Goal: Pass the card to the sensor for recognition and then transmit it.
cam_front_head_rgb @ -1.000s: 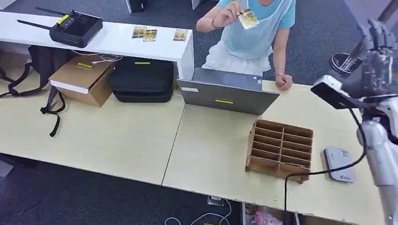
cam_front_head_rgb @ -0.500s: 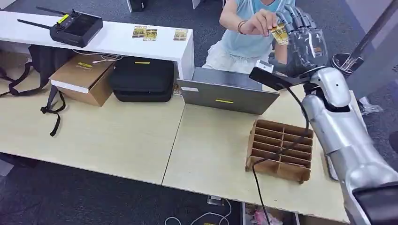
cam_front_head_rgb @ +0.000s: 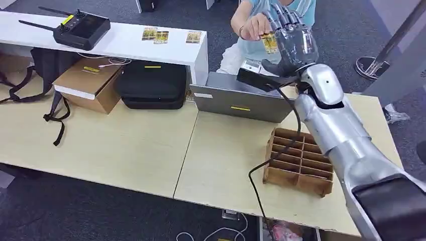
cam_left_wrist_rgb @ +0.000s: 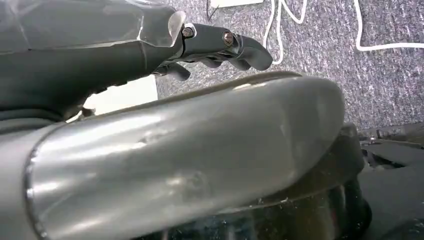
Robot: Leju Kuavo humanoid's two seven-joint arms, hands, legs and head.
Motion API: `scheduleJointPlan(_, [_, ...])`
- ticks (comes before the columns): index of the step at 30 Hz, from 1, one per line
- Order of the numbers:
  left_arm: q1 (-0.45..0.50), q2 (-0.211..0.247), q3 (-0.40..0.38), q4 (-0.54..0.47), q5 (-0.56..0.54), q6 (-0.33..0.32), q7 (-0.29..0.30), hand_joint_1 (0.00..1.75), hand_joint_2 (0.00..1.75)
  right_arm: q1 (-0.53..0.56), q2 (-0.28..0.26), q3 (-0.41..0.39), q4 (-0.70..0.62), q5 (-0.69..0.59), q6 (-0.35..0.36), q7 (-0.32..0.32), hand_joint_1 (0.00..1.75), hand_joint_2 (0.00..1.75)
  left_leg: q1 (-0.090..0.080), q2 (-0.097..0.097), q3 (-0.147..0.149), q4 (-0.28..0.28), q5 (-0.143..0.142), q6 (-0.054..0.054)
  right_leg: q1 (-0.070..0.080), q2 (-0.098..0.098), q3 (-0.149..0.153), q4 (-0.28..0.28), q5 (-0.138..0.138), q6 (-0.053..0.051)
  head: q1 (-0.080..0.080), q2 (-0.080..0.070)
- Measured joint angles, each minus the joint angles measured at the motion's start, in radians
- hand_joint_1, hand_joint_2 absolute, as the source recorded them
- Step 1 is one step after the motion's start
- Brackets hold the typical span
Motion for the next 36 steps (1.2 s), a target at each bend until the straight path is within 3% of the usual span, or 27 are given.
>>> scheduleJointPlan(20, [0.000, 0.001, 0.014, 0.000, -0.013, 0.000, -0.006, 0.00, 0.00, -0.035, 0.003, 0.004, 0.086, -0.013, -0.044, 0.009, 0.00, 1.75, 0.000, 0.001, 0.000, 0.001, 0.000, 0.000, 0.000, 0.000, 0.000, 0.000, 0.000, -0.001, 0.000, 0.000])
scheduleJointPlan(21, [0.000, 0.001, 0.015, 0.000, -0.013, 0.000, -0.006, 0.00, 0.00, -0.035, 0.002, 0.004, 0.087, -0.013, -0.044, 0.008, 0.21, 1.75, 0.000, 0.001, 0.000, 0.001, 0.000, 0.000, 0.000, 0.000, 0.000, 0.000, 0.000, -0.001, 0.000, 0.000])
scheduleJointPlan(22, [0.000, 0.001, 0.015, 0.000, -0.013, 0.000, -0.006, 0.00, 0.00, -0.035, 0.002, 0.004, 0.088, -0.013, -0.044, 0.008, 1.34, 1.75, 0.000, 0.001, 0.000, 0.001, 0.000, 0.000, 0.000, 0.000, 0.000, 0.000, 0.000, -0.001, 0.000, 0.000])
scheduleJointPlan(23, [0.000, 0.001, 0.015, 0.000, -0.013, 0.000, -0.006, 0.00, 0.00, -0.035, 0.002, 0.004, 0.090, -0.013, -0.045, 0.008, 1.64, 1.75, 0.000, 0.001, 0.000, 0.001, 0.000, 0.000, 0.000, 0.000, 0.000, 0.000, 0.000, -0.001, 0.000, 0.000])
scheduleJointPlan(25, [-0.001, 0.001, 0.015, 0.000, -0.015, 0.000, -0.006, 0.00, 0.00, -0.035, 0.001, 0.004, 0.094, -0.014, -0.047, 0.007, 1.75, 1.75, 0.000, 0.001, 0.000, 0.001, 0.000, 0.000, 0.000, 0.000, 0.000, 0.000, 0.000, -0.001, 0.000, 0.000])
scheduleJointPlan(36, [-0.001, 0.001, 0.016, 0.000, -0.024, 0.000, -0.007, 0.00, 0.00, -0.035, -0.012, 0.004, 0.100, -0.029, -0.059, -0.003, 1.75, 1.75, 0.000, 0.001, 0.000, 0.001, 0.000, 0.000, 0.000, 0.001, 0.000, 0.000, 0.000, -0.001, 0.000, 0.000])
